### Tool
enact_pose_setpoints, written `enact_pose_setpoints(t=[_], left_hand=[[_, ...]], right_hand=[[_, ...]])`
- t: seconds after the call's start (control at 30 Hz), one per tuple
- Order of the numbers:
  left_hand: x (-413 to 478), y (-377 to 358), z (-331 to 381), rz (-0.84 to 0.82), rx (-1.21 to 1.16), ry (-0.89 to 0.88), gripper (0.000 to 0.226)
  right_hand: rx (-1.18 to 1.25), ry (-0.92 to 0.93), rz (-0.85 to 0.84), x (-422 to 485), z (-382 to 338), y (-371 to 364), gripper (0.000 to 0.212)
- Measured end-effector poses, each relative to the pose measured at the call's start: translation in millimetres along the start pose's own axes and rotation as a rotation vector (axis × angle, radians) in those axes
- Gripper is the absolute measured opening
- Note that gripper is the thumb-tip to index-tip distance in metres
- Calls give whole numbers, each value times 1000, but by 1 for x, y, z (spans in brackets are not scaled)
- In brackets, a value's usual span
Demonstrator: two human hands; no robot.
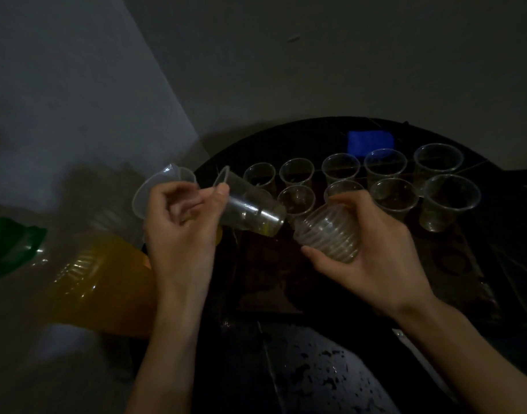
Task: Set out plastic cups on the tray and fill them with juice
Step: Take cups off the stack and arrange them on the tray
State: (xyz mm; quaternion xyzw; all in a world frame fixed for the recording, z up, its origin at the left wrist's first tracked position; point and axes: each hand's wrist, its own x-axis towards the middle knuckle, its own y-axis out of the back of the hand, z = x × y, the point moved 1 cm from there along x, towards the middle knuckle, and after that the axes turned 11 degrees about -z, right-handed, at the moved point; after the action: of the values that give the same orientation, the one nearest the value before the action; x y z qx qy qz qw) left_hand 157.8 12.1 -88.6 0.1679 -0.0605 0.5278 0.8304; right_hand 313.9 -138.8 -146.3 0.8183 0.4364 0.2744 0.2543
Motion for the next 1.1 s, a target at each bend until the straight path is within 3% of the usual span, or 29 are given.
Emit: enact_pose_setpoints(t=[0.17,0.37,0.87,1.1], left_hand=[[-4,2,-23,-86,379,-57,51],[-15,-4,-47,-237,655,-63,52],[-14,-14,-87,-317,715,27,67],[-13,-17,-88,-316,700,12,59]], right_hand=[[105,-52,184,3,9,16,76],[193,-63,246,5,9,19,74],[230,-61,247,6,7,15,72],[228,-66,248,6,7,16,74]])
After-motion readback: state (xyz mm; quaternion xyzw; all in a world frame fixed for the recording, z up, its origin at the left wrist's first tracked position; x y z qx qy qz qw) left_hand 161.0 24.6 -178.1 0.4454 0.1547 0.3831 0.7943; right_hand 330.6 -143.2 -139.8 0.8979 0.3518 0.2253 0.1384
